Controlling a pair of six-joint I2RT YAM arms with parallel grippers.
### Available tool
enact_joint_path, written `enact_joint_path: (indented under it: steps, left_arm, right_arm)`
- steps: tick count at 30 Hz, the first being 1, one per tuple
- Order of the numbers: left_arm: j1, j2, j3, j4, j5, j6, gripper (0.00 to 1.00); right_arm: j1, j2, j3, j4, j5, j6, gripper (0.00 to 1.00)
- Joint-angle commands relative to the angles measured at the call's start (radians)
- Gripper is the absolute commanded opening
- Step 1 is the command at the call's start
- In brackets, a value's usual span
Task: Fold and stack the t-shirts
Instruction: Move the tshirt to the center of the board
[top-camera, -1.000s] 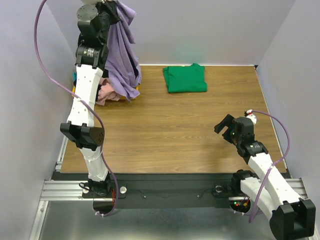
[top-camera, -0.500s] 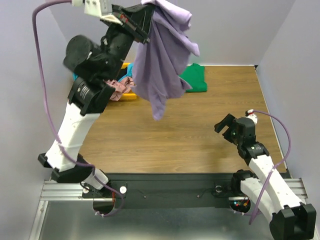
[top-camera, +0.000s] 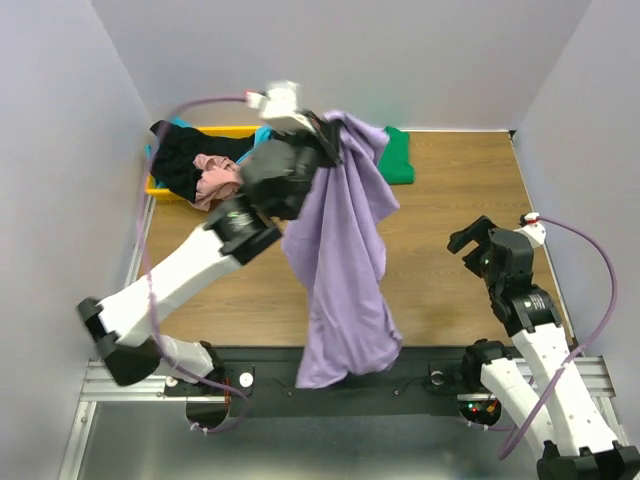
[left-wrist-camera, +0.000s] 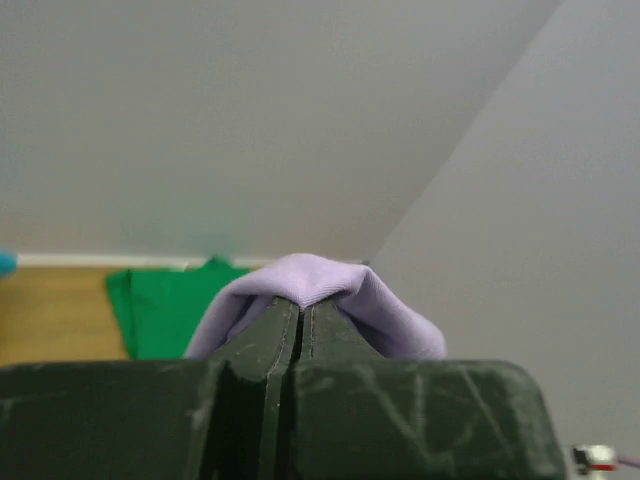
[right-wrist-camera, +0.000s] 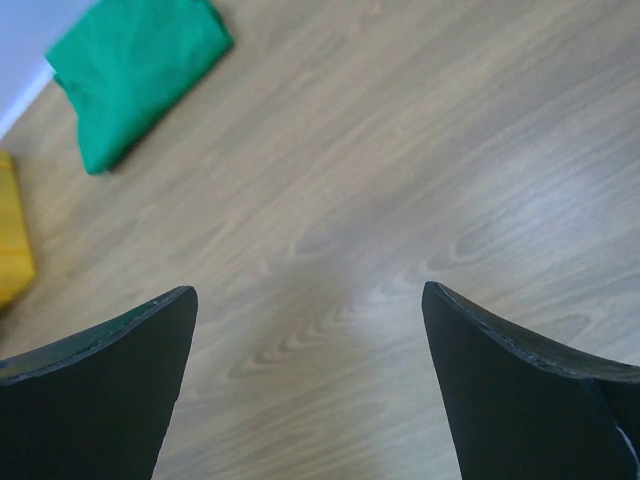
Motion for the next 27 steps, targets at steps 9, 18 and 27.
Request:
enact_joint_path:
  steps: [9, 18, 27]
  left_arm:
    - [0.312, 0.331, -0.076, -0.322, 0.133, -0.293, 0.85]
    - [0.333, 0.075, -0.37, -0.233, 0.092, -0.326, 0.98]
    - [0.343, -0.223, -0.726, -0.328, 0.009, -0.528, 0.98]
  right_arm:
    - [0.01, 0.195, -0.021, 0.032, -0.358, -0.089, 1.0]
    - [0.469, 0.325, -0.03, 0.198, -0.332, -0.025, 1.0]
    - [0.97, 0.809, 0.145, 0.235, -0.091, 0.107, 1.0]
